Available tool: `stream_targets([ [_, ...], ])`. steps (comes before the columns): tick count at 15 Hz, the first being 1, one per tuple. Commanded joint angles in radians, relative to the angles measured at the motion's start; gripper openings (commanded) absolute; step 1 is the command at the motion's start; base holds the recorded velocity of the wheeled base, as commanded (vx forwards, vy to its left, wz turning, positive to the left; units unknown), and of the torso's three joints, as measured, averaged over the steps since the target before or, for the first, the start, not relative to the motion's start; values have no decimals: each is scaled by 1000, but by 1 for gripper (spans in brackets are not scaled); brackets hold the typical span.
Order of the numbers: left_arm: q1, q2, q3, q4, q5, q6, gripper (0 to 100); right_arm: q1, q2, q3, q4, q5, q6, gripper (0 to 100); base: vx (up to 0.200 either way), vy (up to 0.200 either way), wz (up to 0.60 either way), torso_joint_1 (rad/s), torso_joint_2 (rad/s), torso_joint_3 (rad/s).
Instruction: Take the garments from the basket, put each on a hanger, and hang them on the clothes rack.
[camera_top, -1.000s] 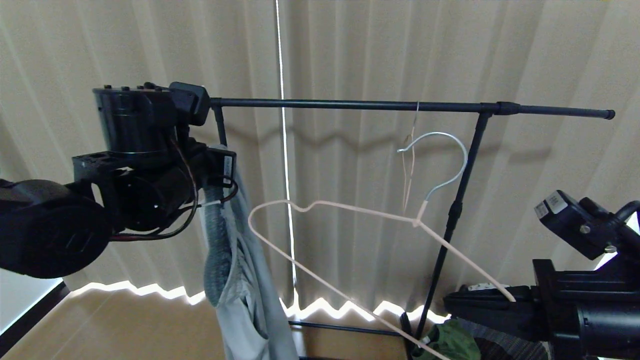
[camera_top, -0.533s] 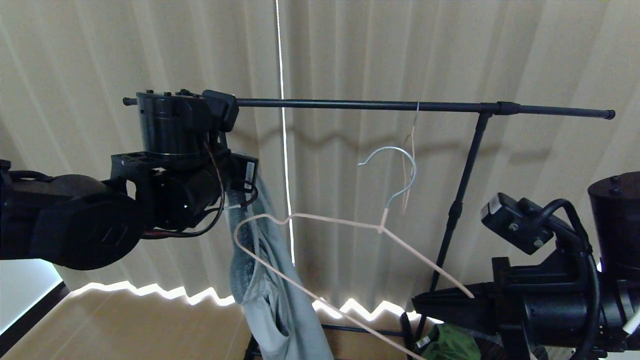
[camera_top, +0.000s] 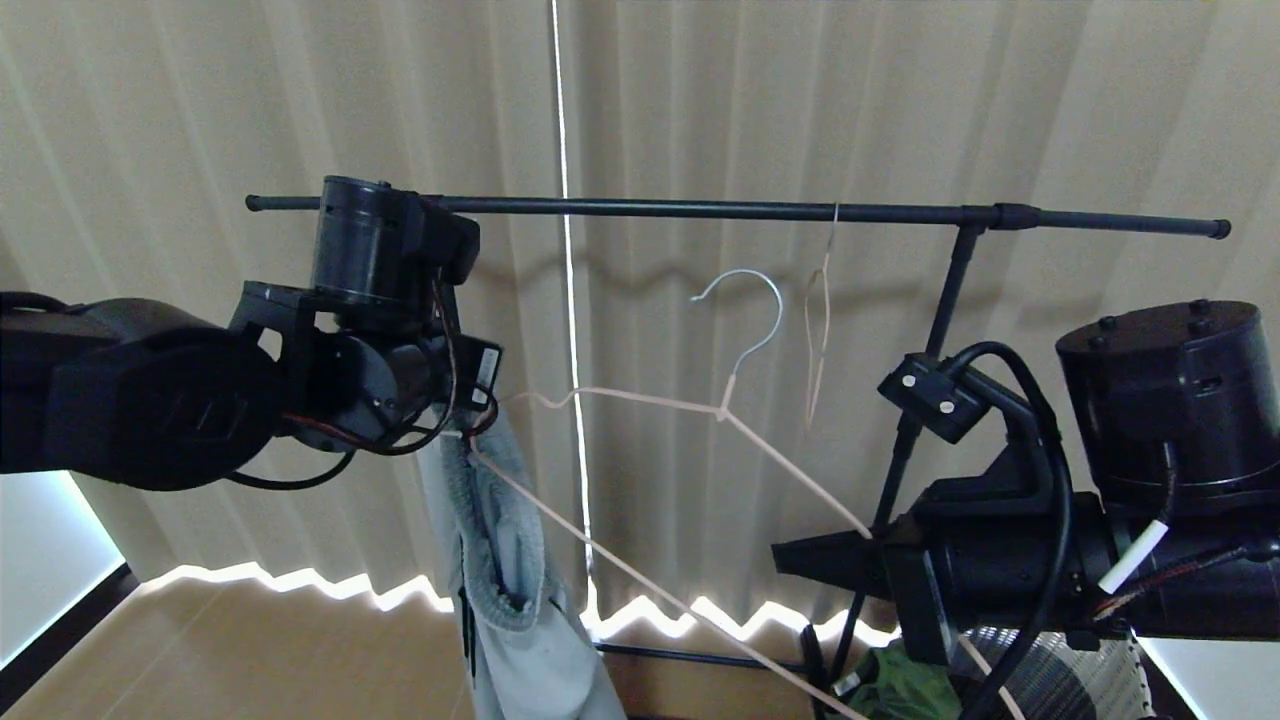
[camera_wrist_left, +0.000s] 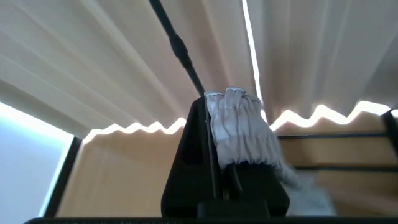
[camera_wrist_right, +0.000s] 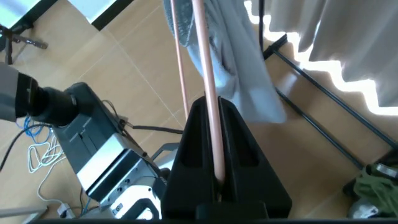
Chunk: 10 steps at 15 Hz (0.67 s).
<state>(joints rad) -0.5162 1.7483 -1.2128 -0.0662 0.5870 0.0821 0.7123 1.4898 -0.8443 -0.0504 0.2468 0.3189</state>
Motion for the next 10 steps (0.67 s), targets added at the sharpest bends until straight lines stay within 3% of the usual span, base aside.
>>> stream_targets([
  [1, -13, 17, -53, 29, 0, -32, 0, 19, 29, -18, 0, -3, 5, 0, 0, 0, 0, 0, 0, 0],
  [4, -18, 42, -123, 98, 2, -111, 0, 47, 55, -39, 0, -8, 32, 0, 0, 0, 0, 0, 0, 0],
  [8, -18, 37, -123, 101, 37, -111, 0, 47, 132, -95, -2, -147, 65, 0, 0, 0, 0, 0, 0, 0],
  [10, -18, 37, -116, 115, 50, -110, 0, 47, 147, -96, -66, -162, 98, 0, 0, 0, 0, 0, 0, 0],
])
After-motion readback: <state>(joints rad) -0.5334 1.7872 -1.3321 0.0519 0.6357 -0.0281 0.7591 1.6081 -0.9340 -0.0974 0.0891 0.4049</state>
